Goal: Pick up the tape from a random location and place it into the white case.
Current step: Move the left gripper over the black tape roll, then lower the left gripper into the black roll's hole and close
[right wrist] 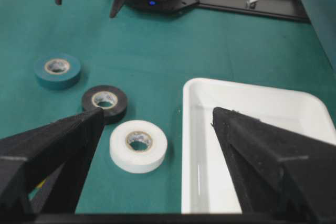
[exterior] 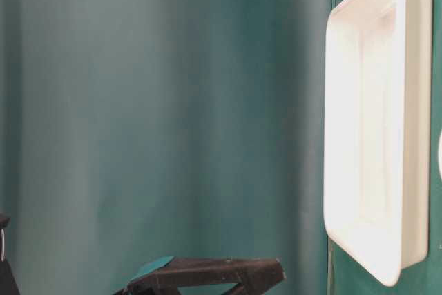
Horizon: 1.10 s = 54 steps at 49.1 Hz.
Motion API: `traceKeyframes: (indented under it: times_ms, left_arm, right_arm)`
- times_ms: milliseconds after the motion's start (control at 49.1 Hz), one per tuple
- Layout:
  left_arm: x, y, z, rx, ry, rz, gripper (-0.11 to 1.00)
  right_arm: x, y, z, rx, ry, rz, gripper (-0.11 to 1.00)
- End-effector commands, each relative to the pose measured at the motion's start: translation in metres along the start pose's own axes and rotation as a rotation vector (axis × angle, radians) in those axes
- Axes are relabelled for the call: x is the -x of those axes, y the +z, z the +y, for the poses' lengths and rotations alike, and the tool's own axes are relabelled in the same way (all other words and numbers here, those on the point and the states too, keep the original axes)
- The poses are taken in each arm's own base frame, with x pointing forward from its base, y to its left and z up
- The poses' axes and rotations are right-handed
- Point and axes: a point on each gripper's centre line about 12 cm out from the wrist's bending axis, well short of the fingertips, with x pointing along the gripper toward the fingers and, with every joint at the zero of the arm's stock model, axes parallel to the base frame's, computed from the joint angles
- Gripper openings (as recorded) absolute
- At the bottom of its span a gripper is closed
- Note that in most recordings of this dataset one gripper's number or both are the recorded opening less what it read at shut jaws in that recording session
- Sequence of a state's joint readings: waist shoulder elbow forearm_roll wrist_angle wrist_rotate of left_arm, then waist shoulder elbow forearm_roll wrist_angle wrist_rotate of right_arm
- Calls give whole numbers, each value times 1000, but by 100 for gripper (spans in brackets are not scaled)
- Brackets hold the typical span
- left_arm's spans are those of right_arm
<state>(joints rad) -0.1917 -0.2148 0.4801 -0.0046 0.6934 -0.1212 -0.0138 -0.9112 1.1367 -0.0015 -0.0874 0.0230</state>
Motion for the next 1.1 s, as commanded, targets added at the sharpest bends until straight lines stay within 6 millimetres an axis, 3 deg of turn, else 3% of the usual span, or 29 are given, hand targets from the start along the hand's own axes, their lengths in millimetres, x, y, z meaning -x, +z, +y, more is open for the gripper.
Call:
traceKeyframes:
  times_ms: [0,407,1079]
  left_arm:
    - [9,9,0,-1,-2,-38,99]
    - [3,7,1,-2,2,-34,99]
    - [-69,-32,6,1,12,50,99]
  right_arm:
    - [-2,10,0,-2,-1,-23,92]
    - [-4,9,0,-2,-1,-15,92]
    - [-6,5,0,3,-1,2,92]
